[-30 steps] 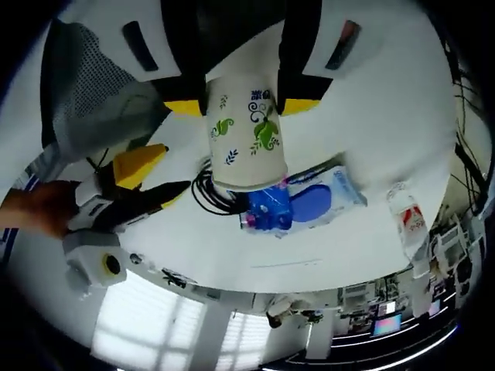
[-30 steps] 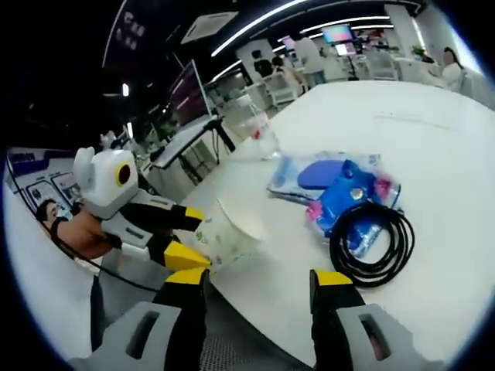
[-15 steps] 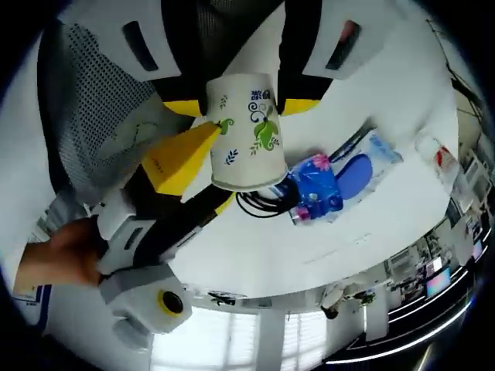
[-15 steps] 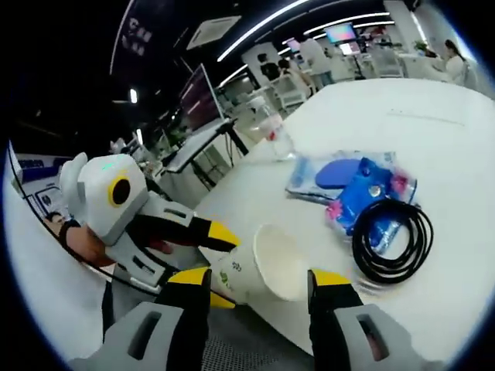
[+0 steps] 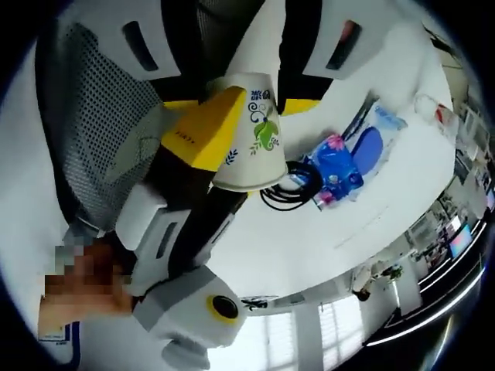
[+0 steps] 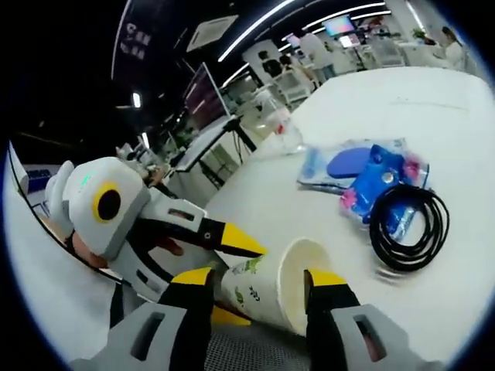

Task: Arrange the tabletop items into an orderly group along one side of the table until the central work area is clear of visible clutter.

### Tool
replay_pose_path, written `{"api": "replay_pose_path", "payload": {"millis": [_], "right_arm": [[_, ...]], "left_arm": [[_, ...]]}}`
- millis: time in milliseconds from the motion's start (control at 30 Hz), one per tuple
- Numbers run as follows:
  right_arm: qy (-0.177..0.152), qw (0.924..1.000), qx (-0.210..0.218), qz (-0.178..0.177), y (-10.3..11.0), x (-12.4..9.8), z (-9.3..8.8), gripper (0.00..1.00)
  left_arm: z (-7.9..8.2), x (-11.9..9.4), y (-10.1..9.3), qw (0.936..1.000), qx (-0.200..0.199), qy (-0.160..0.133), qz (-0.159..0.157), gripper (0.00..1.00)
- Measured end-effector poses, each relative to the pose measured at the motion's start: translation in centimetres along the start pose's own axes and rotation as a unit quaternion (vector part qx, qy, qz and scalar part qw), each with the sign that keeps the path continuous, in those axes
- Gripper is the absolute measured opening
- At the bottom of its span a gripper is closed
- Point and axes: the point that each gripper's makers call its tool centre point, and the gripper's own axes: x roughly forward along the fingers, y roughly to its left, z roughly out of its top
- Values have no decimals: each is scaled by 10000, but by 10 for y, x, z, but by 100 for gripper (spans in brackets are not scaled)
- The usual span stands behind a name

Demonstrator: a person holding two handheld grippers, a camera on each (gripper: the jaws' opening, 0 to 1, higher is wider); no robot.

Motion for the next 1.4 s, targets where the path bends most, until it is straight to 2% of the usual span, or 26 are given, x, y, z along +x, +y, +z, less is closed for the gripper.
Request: {"api": "replay_pose_path", "payload": {"millis": [200, 267, 400, 467, 700, 933, 1100, 1233, 1400], "right_arm": [[-54, 9997, 58, 210, 8, 2, 3, 29], [-46, 9997, 71, 219, 8, 2, 3, 26], [-96, 9997, 76, 217, 7, 2, 6, 10], [-118, 9994, 109, 291, 9, 2, 7, 7], [-57, 9991, 142, 383, 13, 4, 6, 2], [-338, 9980, 212, 482, 16, 2, 13, 0], [-453, 9977, 286, 411, 8, 4, 14, 0], [-615, 9963, 413, 439, 6, 2, 20, 0], [-725, 9958, 459, 309, -4, -3, 26, 0]], "left_arm": [[2, 1, -4, 9996, 286, 28, -63, 36], [2, 1, -4, 9996, 283, 29, -63, 36], [1, 1, -2, 9996, 289, 26, -46, 36], [0, 1, 0, 9996, 284, 32, -33, 36], [-1, 1, 3, 9995, 307, 0, 11, 36], [2, -3, 12, 9996, 189, -122, 152, 37], [1, -6, 17, 9996, 86, -155, 229, 36], [-3, -7, 22, 9994, -95, -152, 300, 37], [-7, -11, 29, 9972, -597, -274, 359, 37]]}}
